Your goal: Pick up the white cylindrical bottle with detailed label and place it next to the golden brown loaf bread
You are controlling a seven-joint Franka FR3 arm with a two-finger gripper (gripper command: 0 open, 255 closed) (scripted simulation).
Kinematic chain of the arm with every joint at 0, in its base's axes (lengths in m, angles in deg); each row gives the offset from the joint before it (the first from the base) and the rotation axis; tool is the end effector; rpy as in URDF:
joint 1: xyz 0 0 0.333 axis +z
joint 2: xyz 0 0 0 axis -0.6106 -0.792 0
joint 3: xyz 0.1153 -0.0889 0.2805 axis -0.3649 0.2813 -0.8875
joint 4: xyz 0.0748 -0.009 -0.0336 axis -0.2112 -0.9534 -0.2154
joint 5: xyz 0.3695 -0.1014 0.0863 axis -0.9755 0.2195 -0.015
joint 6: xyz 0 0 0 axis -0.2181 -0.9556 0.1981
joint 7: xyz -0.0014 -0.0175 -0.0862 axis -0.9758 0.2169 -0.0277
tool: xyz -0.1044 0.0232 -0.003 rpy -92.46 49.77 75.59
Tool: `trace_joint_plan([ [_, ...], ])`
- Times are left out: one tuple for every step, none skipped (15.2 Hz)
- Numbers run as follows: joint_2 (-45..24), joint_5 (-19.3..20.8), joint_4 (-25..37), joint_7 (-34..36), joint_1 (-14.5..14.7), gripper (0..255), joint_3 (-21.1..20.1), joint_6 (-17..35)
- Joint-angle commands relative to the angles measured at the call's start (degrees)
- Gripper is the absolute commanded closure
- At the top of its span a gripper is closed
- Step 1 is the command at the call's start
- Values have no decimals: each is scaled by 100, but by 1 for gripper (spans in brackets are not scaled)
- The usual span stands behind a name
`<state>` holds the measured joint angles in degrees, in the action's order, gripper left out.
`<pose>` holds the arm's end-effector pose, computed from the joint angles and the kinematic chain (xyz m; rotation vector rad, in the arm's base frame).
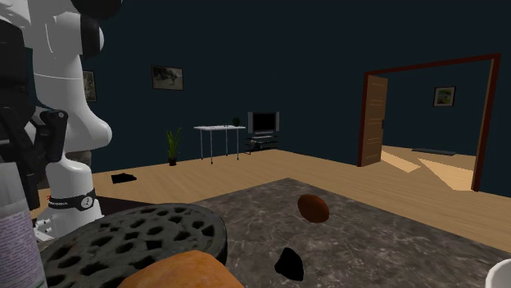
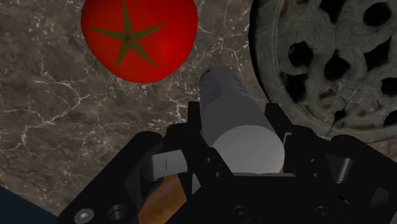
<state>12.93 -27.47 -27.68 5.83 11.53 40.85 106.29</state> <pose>0.5066 -0.3886 0.4845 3.1310 0.1671 0.0196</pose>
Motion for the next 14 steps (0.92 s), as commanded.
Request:
trace_joint_plan([
  [-18, -7, -123, -8, -1, 255, -1, 144],
  [-28, -10, -185, -11, 0, 255, -3, 217],
  [-40, -14, -246, -14, 1, 255, -4, 289],
  [-53, -19, -306, -17, 1, 255, -6, 361],
  [-68, -23, -364, -21, 1, 255, -8, 433],
  [-83, -28, -420, -24, 1, 255, -9, 505],
  [-100, -34, -475, -28, 1, 255, -11, 576],
  [-118, -40, -528, -32, 1, 255, -13, 646],
  [-137, -46, -580, -37, 0, 255, -15, 717],
  [-157, -52, -630, -41, 0, 255, -17, 787],
  [-179, -59, -679, -46, -1, 255, -20, 856],
  [-201, -66, -726, -51, -2, 255, -22, 925],
  [-225, -73, -772, -56, -3, 255, -24, 994],
  [-249, -81, -816, -61, -4, 255, -27, 1062],
])
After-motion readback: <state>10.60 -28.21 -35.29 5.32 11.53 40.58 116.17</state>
